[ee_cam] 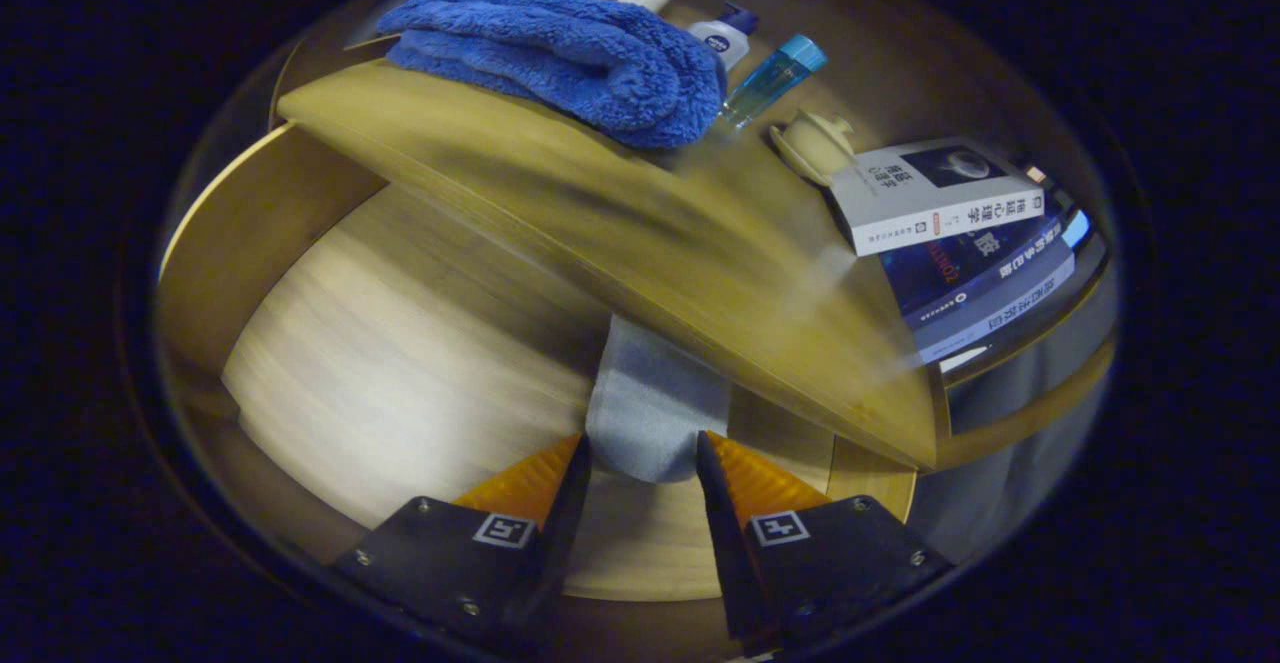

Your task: Pull open the drawer, take out the items inside it, and place them on the countertop above the cabinet.

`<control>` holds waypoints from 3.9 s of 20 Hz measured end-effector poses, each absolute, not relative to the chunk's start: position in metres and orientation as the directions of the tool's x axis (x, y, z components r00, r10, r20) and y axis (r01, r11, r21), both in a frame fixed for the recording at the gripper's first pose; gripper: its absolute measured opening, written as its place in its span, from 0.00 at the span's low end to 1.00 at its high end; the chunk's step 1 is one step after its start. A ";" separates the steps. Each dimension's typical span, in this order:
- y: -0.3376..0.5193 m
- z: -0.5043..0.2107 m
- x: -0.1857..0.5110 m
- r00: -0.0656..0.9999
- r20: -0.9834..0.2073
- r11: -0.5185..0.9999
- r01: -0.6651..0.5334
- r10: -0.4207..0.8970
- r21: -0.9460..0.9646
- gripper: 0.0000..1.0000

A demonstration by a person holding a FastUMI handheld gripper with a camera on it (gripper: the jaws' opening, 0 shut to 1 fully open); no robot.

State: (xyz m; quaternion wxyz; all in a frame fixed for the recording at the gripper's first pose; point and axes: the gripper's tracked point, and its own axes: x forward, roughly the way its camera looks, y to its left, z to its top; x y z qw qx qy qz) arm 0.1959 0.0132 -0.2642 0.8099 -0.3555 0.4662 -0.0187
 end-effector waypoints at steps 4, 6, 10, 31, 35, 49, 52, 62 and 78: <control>0.008 -0.278 0.199 0.544 -0.749 0.744 -0.302 -0.379 -0.596 0.44; 0.008 -0.275 0.197 0.543 -0.745 0.738 -0.300 -0.388 -0.604 0.31; 0.007 -0.276 0.198 0.556 -0.740 0.749 -0.287 -0.377 -0.597 0.12; 0.009 -0.228 0.182 0.602 -0.690 0.778 -0.172 -0.403 -0.604 0.15; 0.007 -0.231 0.193 0.576 -0.700 0.805 -0.116 -0.423 -0.582 0.22; 0.005 -0.265 0.207 0.550 -0.704 0.812 -0.077 -0.449 -0.578 0.25; 0.009 -0.264 0.206 0.555 -0.714 0.833 -0.068 -0.426 -0.549 0.14; -0.001 -0.215 0.153 0.524 -0.662 0.724 -0.119 -0.536 -0.680 0.13; 0.007 -0.165 0.107 0.530 -0.603 0.620 -0.175 -0.595 -0.765 0.13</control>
